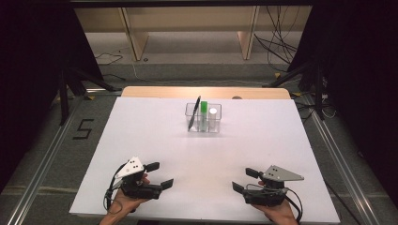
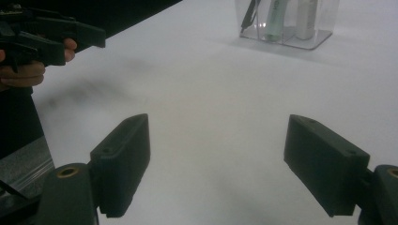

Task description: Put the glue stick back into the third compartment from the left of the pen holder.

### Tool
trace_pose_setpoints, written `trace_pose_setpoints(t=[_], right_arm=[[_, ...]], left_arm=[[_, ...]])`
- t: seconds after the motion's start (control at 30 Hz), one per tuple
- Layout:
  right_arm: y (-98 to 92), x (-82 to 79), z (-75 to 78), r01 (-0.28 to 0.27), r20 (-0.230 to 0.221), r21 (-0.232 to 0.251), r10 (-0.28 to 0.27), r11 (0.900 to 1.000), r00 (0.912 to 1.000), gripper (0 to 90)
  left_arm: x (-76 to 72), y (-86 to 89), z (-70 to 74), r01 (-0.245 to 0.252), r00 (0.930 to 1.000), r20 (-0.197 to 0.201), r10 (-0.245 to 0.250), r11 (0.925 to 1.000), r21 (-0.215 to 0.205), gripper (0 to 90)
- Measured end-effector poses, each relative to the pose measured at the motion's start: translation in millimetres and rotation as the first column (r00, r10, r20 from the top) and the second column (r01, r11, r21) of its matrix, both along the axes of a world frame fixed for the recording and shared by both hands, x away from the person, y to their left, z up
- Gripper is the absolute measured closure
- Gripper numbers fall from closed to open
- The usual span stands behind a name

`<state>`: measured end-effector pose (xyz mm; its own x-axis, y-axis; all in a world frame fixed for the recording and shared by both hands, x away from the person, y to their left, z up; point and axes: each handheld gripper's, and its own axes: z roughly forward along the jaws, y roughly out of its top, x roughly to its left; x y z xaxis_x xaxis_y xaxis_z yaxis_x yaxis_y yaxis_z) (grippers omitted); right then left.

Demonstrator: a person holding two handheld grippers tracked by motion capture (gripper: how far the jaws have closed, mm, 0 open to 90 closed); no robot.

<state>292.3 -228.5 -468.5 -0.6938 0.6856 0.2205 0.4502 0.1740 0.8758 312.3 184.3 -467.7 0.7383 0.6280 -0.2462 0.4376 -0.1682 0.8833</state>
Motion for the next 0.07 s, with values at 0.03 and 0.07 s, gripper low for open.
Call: trace_pose_setpoints(t=[0.03, 0.07], right_arm=[[-0.2, -0.1, 0.0, 0.000, 0.000, 0.000, 0.000, 1.000, 1.0000, 23.9], [-0.2, 0.0, 0.0, 0.000, 0.000, 0.002, 0.000, 1.000, 1.0000, 23.9]], left_arm=[[0.1, -0.2, -0.2, 0.000, 1.0000, -0.001, 0.000, 1.0000, 0.001, 12.3], [0.4, -0.4, -0.4, 0.002, 1.0000, -0.002, -0.002, 1.0000, 0.003, 12.3]])
